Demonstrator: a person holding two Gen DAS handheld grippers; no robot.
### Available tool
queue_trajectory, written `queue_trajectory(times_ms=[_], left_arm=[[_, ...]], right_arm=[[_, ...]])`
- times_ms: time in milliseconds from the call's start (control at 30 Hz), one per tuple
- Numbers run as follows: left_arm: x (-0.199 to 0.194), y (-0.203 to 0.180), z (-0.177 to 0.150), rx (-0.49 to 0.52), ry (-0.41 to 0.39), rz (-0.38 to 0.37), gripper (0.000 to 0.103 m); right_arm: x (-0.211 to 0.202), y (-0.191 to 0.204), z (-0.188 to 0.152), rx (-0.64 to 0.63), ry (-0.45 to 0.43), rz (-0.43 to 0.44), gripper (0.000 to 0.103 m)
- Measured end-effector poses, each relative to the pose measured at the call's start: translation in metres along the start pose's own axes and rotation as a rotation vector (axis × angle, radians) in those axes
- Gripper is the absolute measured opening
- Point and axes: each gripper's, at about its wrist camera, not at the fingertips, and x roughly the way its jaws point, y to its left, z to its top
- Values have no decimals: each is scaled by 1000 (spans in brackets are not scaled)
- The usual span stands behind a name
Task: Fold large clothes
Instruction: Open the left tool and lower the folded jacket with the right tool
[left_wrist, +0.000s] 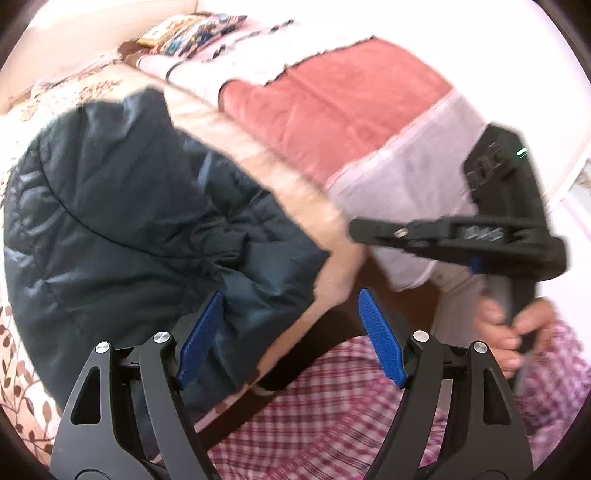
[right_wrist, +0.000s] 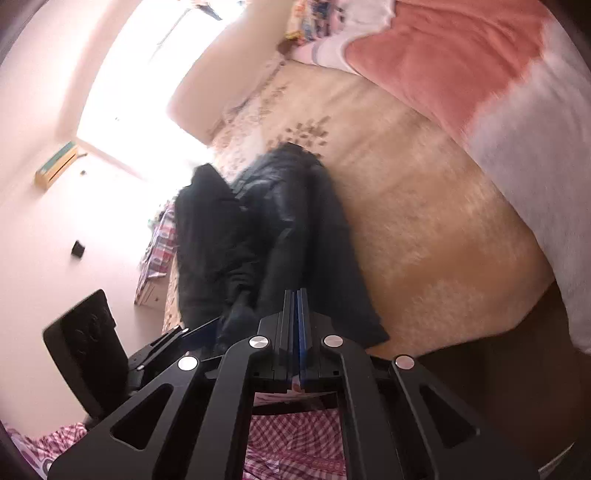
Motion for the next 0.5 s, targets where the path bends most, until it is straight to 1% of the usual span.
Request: queue_trajectory(times_ms=[67,133,200,233,267,333,400,500], left_arm=[[-21,0,5,4,-59,-4,74],[-39,6,11,-11,-106,18,74],[-56,21,22,-56,-167,70,71],[-60,27,26,-74,-188,96,65],[-64,36,31,-101,-206,131,62],[-65,57,46,-154,-211,182,48],[-61,77,60,-205,-197,221,40],[-41,100,84,-245,-161,270,38]], right_arm=[[4,16,3,-49,-2,-1,3],[19,33,1,-105,2,-9,3],[30,49,3,-165,12,-10,3],[33,58,3,-196,20,-5,3],[35,68,5,-216,26,1,3],[43,85,2,-268,55,21,3],[54,100,1,-308,95,27,3],[71,111,-4,-343,157,32,3]])
